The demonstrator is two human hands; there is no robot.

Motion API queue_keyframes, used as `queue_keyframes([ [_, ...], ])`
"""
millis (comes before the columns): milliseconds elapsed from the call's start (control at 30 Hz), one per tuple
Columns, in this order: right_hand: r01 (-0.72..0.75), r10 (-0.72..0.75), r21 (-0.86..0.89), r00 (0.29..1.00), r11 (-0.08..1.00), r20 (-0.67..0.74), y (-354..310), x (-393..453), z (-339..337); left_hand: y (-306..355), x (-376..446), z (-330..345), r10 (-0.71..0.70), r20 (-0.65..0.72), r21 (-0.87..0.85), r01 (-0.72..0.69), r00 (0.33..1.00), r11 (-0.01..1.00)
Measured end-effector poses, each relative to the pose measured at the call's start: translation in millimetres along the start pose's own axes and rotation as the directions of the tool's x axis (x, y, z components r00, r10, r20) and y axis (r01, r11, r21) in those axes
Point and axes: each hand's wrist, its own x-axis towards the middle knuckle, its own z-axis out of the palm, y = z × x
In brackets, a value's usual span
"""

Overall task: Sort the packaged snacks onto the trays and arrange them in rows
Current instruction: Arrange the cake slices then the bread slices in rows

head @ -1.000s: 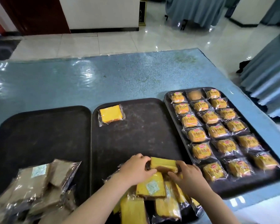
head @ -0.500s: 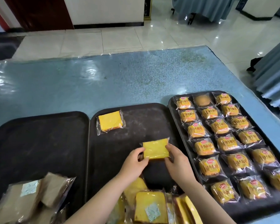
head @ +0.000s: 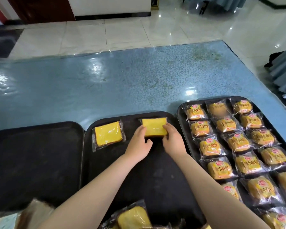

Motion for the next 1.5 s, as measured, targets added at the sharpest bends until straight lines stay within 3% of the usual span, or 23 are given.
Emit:
queue_keyframes([
  [267, 0.046, -0.04, -0.037, 0.989, 0.998, 0.141, 9.9, 18.8, -4.8, -1.2, 18.4, -4.5, -0.002, 0.06, 0.123, -0.005, 0.998, 0.992],
  [500, 0.078, -0.071, -0.071, 0.993, 0.994, 0.095, 13.2, -40.7, -31.2, -0.7, -20.2, -5.4, 0.09, 0.034, 0.274, -0.096, 0.995, 0.957],
  [667, 0.054, -0.047, -0.098, 0.996, 0.994, 0.078, 28.2, -120.6, -53.7, 4.0, -71.1, 15.7, 0.065, 0.235, 0.25, -0.125, 0.97, 0.96],
  [900, -0.052, 0.051, -0.164, 0.999, 0.985, -0.013, 64.2, -228.5, -71.5, 25.7, -150.7, 58.4, 0.143, 0.448, 0.191, -0.251, 0.882, 0.949],
  [1067, -0.185, 0.173, -0.146, 0.98, 0.972, -0.095, 89.2, -279.6, -71.1, 43.3, -190.6, 84.4, 0.143, 0.545, 0.311, -0.357, 0.827, 0.881],
  [1233, -0.272, 0.267, -0.134, 0.962, 0.953, -0.051, 93.7, -309.6, -66.3, 50.1, -203.2, 97.2, 0.126, 0.515, 0.375, -0.354, 0.848, 0.857],
  [1500, -0.244, 0.242, -0.02, 0.968, 0.97, -0.072, 75.4, -307.0, -63.5, 51.1, -206.0, 84.0, 0.13, 0.415, 0.155, -0.211, 0.9, 0.965],
])
